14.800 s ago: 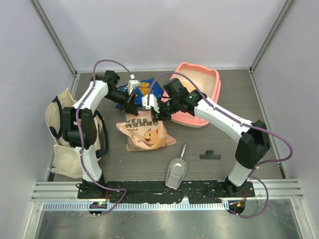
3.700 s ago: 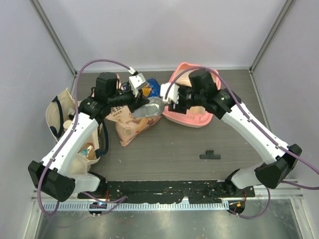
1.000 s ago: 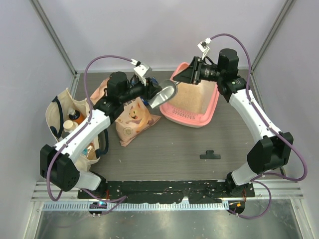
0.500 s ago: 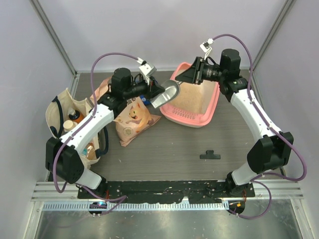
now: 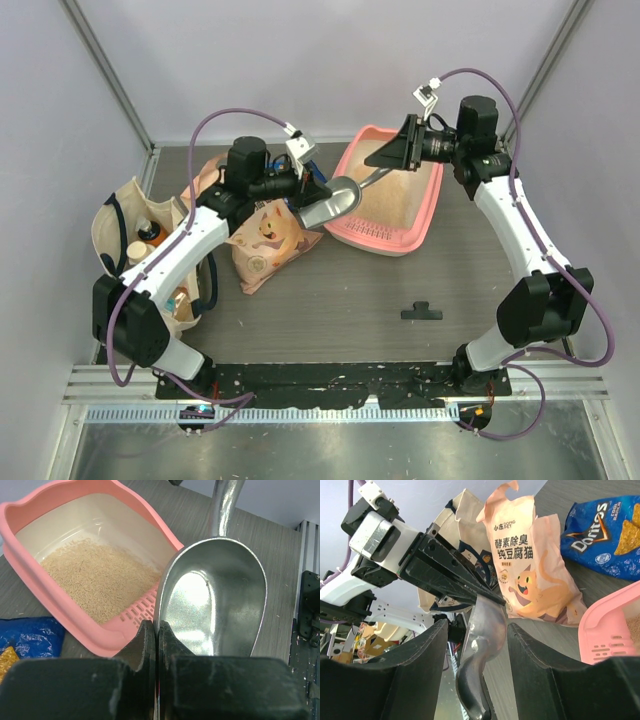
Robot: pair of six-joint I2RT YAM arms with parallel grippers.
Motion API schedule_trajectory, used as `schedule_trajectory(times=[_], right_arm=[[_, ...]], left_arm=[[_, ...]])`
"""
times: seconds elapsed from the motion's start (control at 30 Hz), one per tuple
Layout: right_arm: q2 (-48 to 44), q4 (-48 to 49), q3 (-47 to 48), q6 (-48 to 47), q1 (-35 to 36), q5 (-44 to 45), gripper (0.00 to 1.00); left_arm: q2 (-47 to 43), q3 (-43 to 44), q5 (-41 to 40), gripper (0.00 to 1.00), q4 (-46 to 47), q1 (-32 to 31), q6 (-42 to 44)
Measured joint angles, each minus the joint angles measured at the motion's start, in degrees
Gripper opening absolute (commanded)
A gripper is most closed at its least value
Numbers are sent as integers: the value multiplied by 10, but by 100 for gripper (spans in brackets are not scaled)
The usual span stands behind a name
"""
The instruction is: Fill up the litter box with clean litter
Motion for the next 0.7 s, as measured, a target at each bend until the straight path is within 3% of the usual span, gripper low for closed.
schedule_trajectory(times=[0.7], right_arm=[[-11, -88, -5, -51, 0, 5, 50]], left_arm=[[0, 0, -46, 0, 8, 0, 7]])
